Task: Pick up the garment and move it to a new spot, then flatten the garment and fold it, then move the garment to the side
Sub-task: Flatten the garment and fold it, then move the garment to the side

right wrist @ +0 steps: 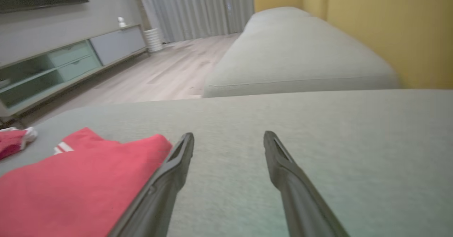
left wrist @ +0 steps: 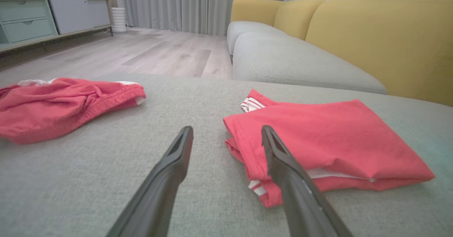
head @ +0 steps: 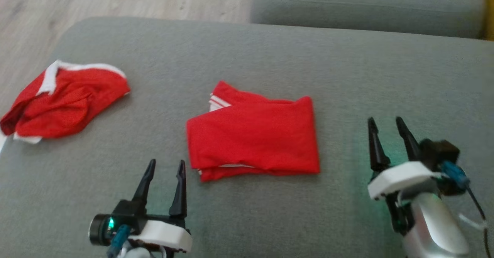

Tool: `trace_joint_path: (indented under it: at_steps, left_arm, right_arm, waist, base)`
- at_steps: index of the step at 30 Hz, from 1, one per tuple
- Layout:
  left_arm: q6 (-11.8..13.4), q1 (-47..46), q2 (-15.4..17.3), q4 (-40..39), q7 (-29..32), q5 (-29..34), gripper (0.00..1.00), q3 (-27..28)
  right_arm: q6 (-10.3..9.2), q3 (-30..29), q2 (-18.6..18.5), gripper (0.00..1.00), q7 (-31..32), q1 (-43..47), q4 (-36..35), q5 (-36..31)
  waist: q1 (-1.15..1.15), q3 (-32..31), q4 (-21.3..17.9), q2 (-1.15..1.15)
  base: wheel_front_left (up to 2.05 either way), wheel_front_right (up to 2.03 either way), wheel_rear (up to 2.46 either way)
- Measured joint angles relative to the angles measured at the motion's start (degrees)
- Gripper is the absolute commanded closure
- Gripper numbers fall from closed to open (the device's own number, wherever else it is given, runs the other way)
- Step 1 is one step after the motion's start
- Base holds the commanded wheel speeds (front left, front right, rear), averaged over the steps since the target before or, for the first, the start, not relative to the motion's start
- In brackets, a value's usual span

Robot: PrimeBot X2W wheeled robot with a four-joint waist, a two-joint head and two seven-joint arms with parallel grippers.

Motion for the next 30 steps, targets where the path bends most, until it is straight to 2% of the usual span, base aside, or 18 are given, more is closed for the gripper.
trace_joint_path:
  at_steps: [11,17,20,24,27,30]
  left_arm:
    - [0.07,4.62,0.00,-0.02,0.00,1.10,0.00,4.35]
    - [-0.01,4.93,-0.02,-0.16,0.00,1.57,0.00,4.48]
    - [-0.03,4.91,-0.01,-0.20,0.00,1.57,0.00,4.26]
    - [-0.27,4.61,0.00,-0.49,0.00,1.53,0.00,1.89]
    - [-0.78,3.85,-0.01,-0.60,0.00,1.07,0.00,-1.02]
    - [-1.08,2.66,-0.01,-0.58,0.00,0.53,0.00,-3.50]
  right_arm:
    - [0.00,-1.60,0.75,0.00,0.00,8.54,-2.57,0.24]
    - [0.00,-1.23,0.79,0.00,0.00,10.04,-3.19,1.33]
    - [0.00,0.13,0.79,0.00,0.00,9.96,-2.89,1.92]
    - [0.00,6.99,0.81,0.00,0.01,8.62,0.65,5.43]
    - [0.00,12.26,0.85,0.00,0.35,4.55,3.46,8.80]
    - [0.00,14.35,0.71,0.00,1.10,-1.70,6.48,10.47]
  waist:
    - [0.00,-3.46,-5.99,0.00]
    - [-0.01,-4.09,-7.25,0.00]
    - [0.00,-3.78,-6.81,0.00]
    - [0.00,-2.81,-5.02,0.00]
    - [0.00,-1.64,-2.79,0.00]
    - [0.01,-0.47,0.00,0.00]
  base:
    - [0.00,0.00,0.00]
    - [0.00,0.00,0.00]
    - [0.00,0.00,0.00]
    - [0.00,0.00,0.00]
    - [0.00,0.00,0.00]
    - [0.00,0.00,0.00]
